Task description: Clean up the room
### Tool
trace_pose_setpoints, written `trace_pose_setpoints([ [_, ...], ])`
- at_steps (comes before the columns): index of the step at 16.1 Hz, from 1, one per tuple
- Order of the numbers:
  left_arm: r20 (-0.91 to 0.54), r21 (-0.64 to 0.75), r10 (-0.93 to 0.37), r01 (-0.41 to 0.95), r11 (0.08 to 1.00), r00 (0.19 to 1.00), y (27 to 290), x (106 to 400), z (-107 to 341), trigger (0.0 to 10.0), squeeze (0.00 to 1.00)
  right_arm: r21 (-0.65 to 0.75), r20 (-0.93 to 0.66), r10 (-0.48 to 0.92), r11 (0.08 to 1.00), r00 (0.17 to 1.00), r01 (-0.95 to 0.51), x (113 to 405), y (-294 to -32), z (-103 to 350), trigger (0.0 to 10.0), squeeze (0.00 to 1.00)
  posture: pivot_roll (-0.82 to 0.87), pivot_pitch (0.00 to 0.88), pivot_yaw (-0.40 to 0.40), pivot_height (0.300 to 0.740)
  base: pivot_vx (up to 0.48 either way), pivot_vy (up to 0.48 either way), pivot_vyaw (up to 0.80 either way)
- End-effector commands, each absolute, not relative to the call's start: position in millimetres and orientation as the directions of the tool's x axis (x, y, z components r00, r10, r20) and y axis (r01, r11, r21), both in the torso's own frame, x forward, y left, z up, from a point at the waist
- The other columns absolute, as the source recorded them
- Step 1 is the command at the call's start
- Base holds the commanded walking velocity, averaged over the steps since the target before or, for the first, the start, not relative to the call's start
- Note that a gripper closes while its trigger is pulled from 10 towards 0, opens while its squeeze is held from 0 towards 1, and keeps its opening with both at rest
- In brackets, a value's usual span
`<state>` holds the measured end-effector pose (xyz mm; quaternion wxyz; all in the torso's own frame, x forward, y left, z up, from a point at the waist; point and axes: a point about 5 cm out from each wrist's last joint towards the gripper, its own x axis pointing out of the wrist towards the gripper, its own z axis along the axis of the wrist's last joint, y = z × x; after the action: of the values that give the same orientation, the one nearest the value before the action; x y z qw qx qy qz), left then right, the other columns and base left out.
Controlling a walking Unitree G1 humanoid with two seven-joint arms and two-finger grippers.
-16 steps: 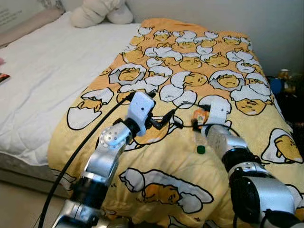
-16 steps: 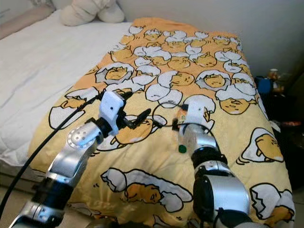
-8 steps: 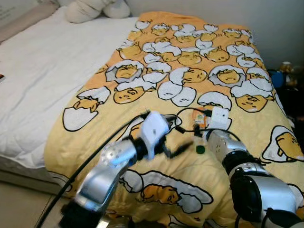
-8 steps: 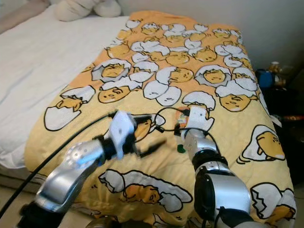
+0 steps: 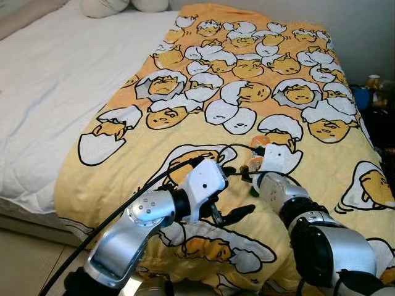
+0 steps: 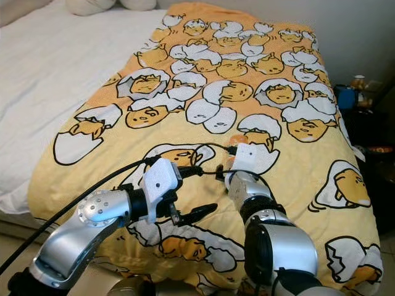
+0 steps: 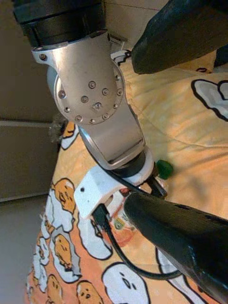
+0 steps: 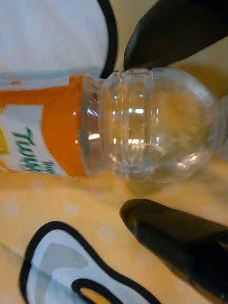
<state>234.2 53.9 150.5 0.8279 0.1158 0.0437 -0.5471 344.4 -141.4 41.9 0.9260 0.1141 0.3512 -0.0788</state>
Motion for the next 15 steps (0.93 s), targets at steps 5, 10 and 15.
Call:
trace_pose_setpoints([
  [5, -0.218, 0.15, -0.899, 0.924, 0.353, 0.379, 52, 235, 149, 10.0, 0.0, 0.17, -0.674, -0.072, 0.953, 0.735, 0.25, 342, -145, 38, 0.0, 0.0, 0.2, 0.07, -0.042, 0.74, 0.0, 0.0, 0.0],
  [10, -0.256, 0.172, -0.893, 0.926, 0.336, 0.371, 55, 242, 139, 10.0, 0.0, 0.139, -0.627, -0.079, 0.967, 0.775, 0.211, 350, -146, 49, 0.0, 0.0, 0.19, 0.0, -0.036, 0.74, 0.0, 0.0, 0.0],
  [15, -0.255, 0.177, -0.881, 0.915, 0.362, 0.398, 49, 273, 127, 10.0, 0.0, 0.141, -0.529, -0.081, 0.973, 0.845, 0.182, 369, -144, 78, 0.0, 0.0, 0.14, 0.0, -0.041, 0.74, 0.0, 0.0, 0.0],
])
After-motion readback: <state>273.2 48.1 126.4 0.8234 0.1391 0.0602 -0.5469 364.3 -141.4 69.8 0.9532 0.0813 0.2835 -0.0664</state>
